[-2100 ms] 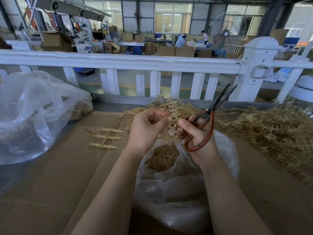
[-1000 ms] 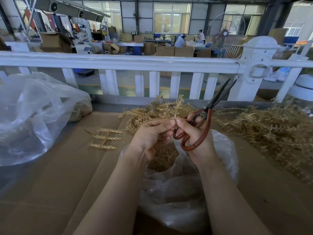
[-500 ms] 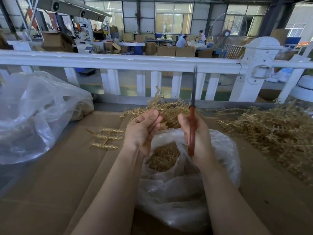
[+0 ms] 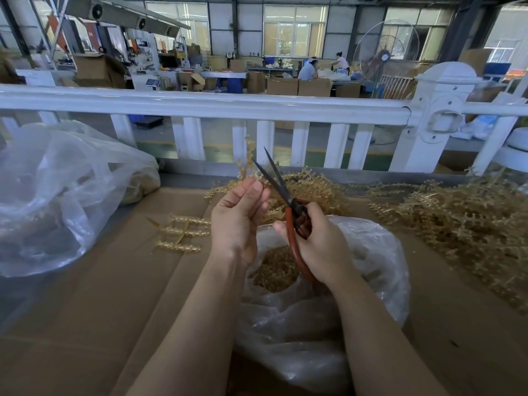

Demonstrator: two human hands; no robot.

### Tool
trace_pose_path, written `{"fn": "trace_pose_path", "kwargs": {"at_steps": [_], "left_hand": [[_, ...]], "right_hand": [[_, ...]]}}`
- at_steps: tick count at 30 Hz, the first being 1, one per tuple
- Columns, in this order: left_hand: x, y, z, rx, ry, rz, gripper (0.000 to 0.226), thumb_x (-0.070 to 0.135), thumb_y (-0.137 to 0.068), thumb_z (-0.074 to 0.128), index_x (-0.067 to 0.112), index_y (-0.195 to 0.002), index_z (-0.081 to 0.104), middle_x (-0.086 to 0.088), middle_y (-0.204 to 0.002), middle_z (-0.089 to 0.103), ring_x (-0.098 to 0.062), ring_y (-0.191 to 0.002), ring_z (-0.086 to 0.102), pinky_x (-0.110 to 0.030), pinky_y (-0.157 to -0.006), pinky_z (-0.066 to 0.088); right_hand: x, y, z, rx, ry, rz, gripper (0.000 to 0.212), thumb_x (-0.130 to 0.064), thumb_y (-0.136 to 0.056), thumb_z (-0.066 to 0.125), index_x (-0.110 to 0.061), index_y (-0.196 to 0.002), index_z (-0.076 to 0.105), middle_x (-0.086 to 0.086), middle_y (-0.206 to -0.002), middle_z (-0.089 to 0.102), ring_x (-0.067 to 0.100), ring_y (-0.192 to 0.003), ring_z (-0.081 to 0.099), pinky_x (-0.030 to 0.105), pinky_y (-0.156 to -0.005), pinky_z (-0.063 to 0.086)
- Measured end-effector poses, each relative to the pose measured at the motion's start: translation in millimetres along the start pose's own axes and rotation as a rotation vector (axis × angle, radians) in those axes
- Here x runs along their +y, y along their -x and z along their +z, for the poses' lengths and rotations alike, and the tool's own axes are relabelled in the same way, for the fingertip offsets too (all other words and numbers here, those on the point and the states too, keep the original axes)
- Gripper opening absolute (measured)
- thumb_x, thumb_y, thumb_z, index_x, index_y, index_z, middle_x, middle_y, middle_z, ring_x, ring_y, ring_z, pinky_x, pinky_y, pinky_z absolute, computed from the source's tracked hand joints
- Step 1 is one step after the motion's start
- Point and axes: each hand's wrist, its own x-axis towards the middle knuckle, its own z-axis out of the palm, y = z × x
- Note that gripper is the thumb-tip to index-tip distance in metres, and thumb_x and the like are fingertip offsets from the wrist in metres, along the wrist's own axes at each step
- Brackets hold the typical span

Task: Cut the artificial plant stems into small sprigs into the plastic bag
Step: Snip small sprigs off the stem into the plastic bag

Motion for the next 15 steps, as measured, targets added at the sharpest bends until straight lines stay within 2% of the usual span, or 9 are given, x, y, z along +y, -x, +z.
{"fn": "trace_pose_path", "kwargs": {"at_steps": [6, 15], "left_hand": [[-3.0, 0.2, 0.4, -0.010, -0.125, 0.077, 0.010, -0.002, -0.089, 0.063, 0.004, -0.097, 0.066, -0.004, -0.080, 0.072, -0.006, -0.065, 0.066, -0.015, -0.064, 0.054], [-4.1, -1.6, -4.3, -0.014, -0.220, 0.133, 0.011, 0.001, -0.088, 0.065, 0.004, -0.098, 0.066, -0.001, -0.078, 0.071, -0.007, -0.066, 0.065, -0.017, -0.066, 0.054]], "right_hand": [[4.1, 0.1, 2.5, 0.023, 0.119, -0.055, 0.058, -0.080, -0.077, 0.054, -0.029, -0.105, 0.053, -0.013, -0.093, 0.065, 0.004, -0.082, 0.063, 0.030, -0.071, 0.055], [6.7, 1.8, 4.3, 0.067, 0.103, -0.092, 0.055, -0.079, -0.077, 0.059, -0.035, -0.108, 0.057, -0.019, -0.086, 0.067, -0.001, -0.081, 0.062, 0.017, -0.065, 0.047]]}}
